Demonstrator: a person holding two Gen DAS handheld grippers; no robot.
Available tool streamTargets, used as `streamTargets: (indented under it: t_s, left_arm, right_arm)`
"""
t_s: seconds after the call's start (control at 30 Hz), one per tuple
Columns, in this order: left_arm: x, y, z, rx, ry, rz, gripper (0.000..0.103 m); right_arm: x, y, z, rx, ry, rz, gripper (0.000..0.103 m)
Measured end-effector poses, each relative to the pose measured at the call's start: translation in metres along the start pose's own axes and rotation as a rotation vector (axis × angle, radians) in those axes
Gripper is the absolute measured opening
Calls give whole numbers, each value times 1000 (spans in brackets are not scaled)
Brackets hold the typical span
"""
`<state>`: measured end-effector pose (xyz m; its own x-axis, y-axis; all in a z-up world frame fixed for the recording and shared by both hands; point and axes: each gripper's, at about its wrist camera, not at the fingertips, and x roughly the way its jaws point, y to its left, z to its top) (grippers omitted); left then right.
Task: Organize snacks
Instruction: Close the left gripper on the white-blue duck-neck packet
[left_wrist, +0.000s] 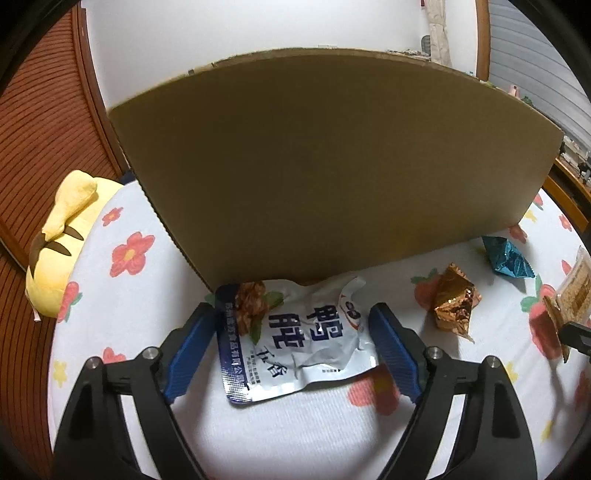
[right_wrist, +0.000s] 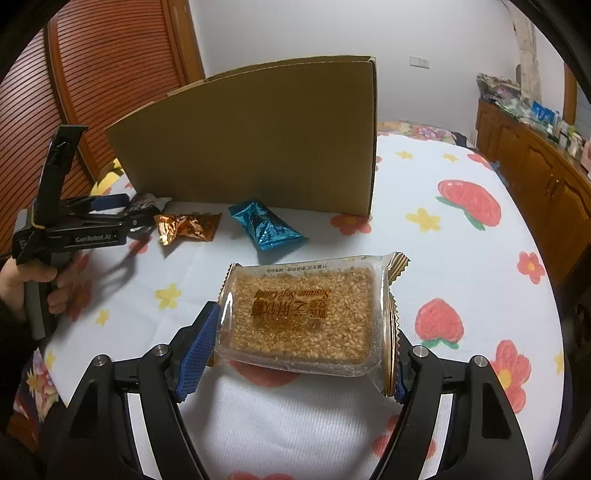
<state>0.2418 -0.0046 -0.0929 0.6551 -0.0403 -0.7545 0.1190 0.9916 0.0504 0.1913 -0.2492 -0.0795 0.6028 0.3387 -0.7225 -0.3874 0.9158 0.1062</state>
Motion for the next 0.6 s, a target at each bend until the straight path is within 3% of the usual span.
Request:
streamTargets:
  t_s: [0.5,0.53,0.6]
  left_arm:
    - [-18,9,-24,29,19,-64,75]
    - [-23,8,-27,31,8,-65,72]
    - [-31,9,-30,35,-21,-80,52]
  right_arm:
    - [1,4,0,-21,-2,-14,78]
    - [2,4,0,-22,-1,-15,78]
    - [2,4,-1,-24,0,-16,78]
